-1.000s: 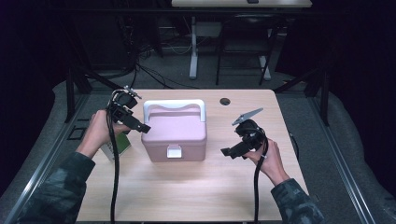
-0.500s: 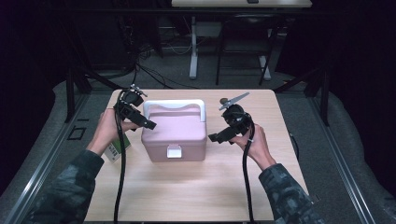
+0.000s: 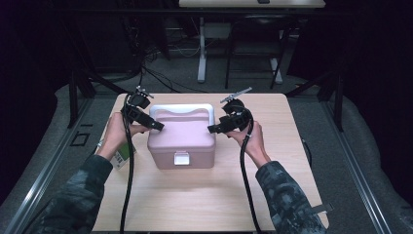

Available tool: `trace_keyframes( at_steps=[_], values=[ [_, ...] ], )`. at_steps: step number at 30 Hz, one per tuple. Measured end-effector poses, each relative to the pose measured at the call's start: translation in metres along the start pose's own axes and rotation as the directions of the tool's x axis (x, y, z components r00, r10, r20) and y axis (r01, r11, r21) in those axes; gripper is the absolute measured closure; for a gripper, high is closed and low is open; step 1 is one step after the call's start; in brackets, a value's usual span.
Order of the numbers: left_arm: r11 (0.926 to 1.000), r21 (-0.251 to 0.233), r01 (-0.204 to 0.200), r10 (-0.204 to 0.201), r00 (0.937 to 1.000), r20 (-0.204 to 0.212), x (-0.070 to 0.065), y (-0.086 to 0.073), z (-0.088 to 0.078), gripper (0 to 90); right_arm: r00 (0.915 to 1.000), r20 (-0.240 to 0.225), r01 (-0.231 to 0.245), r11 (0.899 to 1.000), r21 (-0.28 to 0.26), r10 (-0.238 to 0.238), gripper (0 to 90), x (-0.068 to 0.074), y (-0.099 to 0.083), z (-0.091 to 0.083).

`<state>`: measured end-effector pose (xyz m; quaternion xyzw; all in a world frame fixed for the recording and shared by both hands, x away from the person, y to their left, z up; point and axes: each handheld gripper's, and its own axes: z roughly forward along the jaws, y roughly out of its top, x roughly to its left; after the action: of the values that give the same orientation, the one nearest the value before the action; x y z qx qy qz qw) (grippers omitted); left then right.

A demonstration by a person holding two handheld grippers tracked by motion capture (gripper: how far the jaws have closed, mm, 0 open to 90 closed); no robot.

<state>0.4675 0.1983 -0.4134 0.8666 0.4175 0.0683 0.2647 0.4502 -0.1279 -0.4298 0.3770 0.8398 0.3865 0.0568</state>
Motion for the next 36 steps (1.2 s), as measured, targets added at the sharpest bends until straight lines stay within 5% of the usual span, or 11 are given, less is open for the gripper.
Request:
trace_keyframes(
  at_steps=[14,19,29,36],
  values=[
    [0.9994,-0.025,0.024,-0.024,0.9991,0.034,0.003,0.002,0.0,42.1,0.9994,0.033,-0.014,1.0,-0.002,0.014,59.4,0.0,0.02,0.017],
    [0.9993,-0.036,0.009,-0.009,1.0,0.003,0.001,0.001,-0.002,48.3,0.9974,0.072,0.002,1.0,-0.01,-0.001,64.4,0.004,0.023,0.018],
    [0.9971,-0.073,-0.021,0.017,0.9986,-0.05,-0.01,-0.003,-0.008,60.5,0.9978,0.059,0.034,0.999,-0.04,-0.031,72.3,0.011,0.018,0.006],
    [0.9978,-0.05,-0.043,0.039,0.9958,-0.083,-0.014,-0.003,-0.01,66.0,0.9956,0.069,0.066,0.998,-0.022,-0.064,73.1,0.016,0.017,0.002]
  ],
)
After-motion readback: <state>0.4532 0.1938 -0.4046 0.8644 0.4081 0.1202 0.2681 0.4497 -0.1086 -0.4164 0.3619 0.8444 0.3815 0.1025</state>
